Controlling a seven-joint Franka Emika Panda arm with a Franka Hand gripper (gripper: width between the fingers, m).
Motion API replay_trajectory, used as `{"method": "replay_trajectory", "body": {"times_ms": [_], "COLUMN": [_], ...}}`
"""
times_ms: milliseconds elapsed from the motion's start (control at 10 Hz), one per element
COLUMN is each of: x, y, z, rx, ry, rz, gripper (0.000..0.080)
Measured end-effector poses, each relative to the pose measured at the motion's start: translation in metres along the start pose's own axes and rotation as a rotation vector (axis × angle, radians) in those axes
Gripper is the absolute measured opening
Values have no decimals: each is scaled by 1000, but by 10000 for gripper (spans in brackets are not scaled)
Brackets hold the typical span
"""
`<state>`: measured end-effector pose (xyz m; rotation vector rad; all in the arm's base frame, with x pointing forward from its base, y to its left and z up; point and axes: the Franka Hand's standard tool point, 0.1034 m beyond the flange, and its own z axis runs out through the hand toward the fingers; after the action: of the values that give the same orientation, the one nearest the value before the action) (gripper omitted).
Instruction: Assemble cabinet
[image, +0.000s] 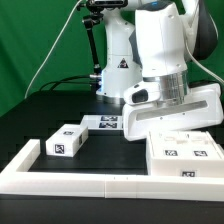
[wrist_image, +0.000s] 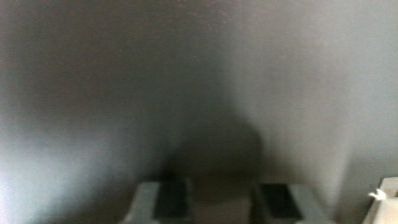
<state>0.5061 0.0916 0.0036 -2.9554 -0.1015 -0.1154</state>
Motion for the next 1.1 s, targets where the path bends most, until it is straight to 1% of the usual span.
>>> {"method": "replay_trajectory", "body": {"times_ms": [100, 200, 400, 500, 600, 800, 1000, 1100], "x": [-1, -2, -1, 0, 0, 3, 10, 15], "y": [1, 2, 3, 4, 4, 3, 1, 0], "z": [0, 0, -3, -7, -14, -33, -52, -66], "rx": [-1, -1, -4, -6, -9, -19, -28, -34], "ry": [-1, -3, 0, 1, -1, 5, 13, 15], "rz": [-8, -21, -37, -48, -64, -80, -90, -96], "gripper": [47, 15, 3, 3, 2, 2, 2, 2]}}
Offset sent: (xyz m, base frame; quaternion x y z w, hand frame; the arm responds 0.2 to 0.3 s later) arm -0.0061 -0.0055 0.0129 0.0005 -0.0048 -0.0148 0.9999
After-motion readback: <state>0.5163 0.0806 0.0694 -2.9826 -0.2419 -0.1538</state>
